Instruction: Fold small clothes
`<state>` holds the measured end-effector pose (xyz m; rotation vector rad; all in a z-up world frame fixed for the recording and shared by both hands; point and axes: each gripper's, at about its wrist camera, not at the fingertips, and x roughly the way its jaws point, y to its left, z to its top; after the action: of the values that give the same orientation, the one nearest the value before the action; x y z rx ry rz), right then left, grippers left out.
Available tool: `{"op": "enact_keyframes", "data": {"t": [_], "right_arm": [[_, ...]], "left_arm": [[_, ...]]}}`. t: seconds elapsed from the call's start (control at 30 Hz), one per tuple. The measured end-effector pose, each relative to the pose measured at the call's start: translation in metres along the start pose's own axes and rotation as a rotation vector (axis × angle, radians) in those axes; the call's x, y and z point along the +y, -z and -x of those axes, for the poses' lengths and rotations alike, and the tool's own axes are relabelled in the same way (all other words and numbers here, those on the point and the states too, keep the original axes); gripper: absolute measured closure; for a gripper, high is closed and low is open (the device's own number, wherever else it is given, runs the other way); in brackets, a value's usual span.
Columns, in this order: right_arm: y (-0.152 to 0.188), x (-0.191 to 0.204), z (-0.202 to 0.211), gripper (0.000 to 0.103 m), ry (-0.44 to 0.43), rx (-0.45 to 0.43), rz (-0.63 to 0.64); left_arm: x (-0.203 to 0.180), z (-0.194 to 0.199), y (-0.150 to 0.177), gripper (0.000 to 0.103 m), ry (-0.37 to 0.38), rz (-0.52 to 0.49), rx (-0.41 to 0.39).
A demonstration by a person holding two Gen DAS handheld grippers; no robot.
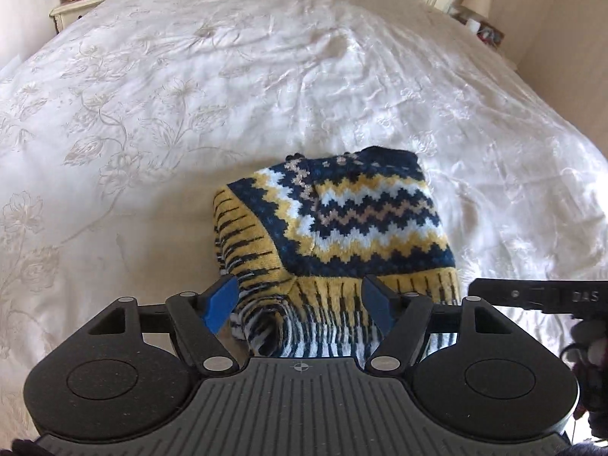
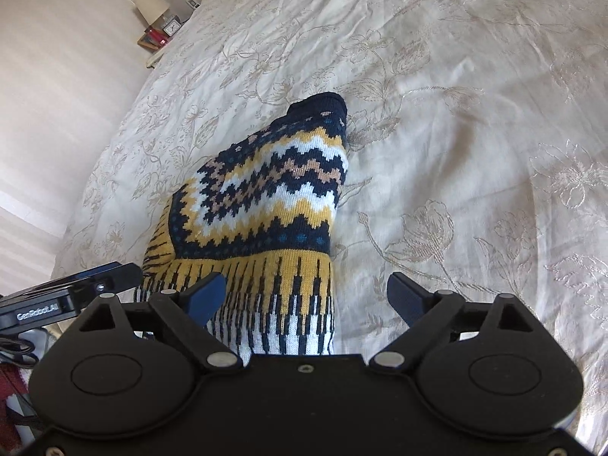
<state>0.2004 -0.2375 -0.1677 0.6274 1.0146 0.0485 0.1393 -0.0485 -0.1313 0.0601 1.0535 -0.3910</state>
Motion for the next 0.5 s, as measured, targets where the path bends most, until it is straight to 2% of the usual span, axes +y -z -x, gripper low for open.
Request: {"op": "enact_keyframes", "data": {"t": [0.1,0.17,0.3,0.37,0.5], "right_arm": [[0.002,0.002,0.003,0.01,0.008,-0.009,0.005],[0.002,0.002,0.004,0.009,0.014,-0.015,0.005],[0.001,0.006,0.002,0.009,0.036,-0.025,0.01],[-0.003,0.009,-0.001,0.008,0.052,-0.028,0.017],[-0.015,0.015,-0.013,0.004,0.088,-0.037,0.029]], "left_arm": [[0.004,-0.017,0.004,0.033,-0.076,-0.018,0.02],[0.014,-0.032,0.009,0.031,-0.133,-0.014,0.075],[0.039,-0.051,0.014,0.024,-0.094,0.086,0.164],[0.042,-0.054,0.012,0.016,-0.098,0.075,0.172],[0.043,-0.057,0.012,0.014,-0.093,0.03,0.18]]}}
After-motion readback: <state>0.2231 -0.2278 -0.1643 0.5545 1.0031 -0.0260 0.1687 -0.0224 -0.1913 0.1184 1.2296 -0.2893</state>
